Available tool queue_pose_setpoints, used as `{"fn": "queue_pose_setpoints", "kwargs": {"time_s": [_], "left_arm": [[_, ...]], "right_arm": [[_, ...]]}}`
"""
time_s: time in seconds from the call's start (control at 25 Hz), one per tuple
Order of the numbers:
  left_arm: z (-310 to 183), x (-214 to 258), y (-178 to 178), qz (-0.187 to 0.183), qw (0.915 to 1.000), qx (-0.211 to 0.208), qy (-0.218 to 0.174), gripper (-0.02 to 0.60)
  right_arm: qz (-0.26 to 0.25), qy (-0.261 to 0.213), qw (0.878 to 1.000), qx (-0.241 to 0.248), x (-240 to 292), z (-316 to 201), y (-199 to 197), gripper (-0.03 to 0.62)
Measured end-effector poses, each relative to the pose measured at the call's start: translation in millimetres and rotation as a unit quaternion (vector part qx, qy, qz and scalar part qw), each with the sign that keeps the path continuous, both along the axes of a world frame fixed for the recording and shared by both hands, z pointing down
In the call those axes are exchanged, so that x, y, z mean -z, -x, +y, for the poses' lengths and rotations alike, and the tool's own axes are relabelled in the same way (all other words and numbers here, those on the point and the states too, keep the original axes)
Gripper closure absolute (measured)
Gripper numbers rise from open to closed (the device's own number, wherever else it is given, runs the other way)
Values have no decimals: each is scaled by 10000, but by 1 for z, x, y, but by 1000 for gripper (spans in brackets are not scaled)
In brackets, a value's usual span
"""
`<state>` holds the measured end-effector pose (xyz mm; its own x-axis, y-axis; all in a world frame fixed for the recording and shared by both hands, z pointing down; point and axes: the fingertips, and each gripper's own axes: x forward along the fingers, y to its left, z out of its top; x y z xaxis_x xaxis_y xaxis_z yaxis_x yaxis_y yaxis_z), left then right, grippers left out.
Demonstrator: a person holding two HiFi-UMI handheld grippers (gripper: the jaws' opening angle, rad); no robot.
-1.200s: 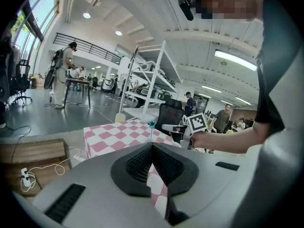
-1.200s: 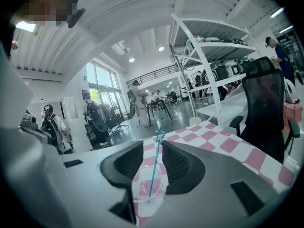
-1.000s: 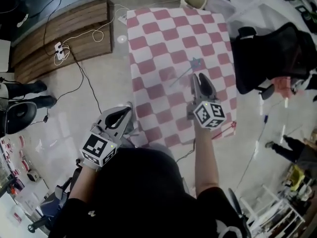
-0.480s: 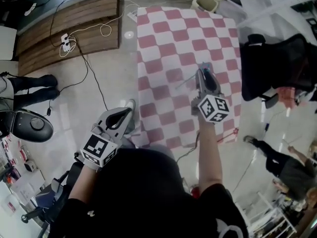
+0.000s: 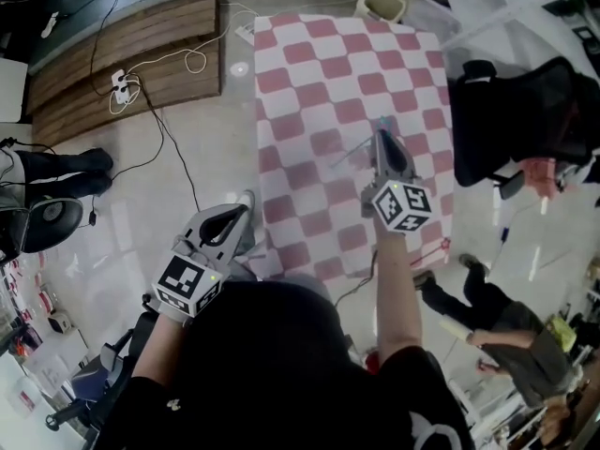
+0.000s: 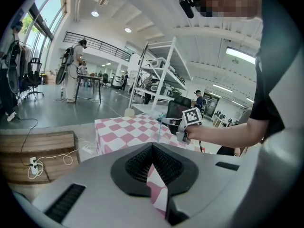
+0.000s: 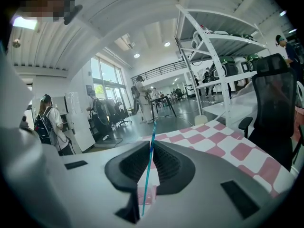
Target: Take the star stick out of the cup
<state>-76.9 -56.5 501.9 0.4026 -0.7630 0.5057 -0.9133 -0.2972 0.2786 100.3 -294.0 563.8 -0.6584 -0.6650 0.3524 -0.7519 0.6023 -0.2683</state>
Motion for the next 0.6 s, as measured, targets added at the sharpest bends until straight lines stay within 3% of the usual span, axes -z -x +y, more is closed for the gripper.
{"fn": "queue_pose_setpoints", "kwargs": {"time_s": [0.6], "left_arm": [[-12, 28, -14, 95, 9969, -662, -420, 541]], "right_arm": [[-106, -903, 9953, -334, 107, 31, -29, 565]]}}
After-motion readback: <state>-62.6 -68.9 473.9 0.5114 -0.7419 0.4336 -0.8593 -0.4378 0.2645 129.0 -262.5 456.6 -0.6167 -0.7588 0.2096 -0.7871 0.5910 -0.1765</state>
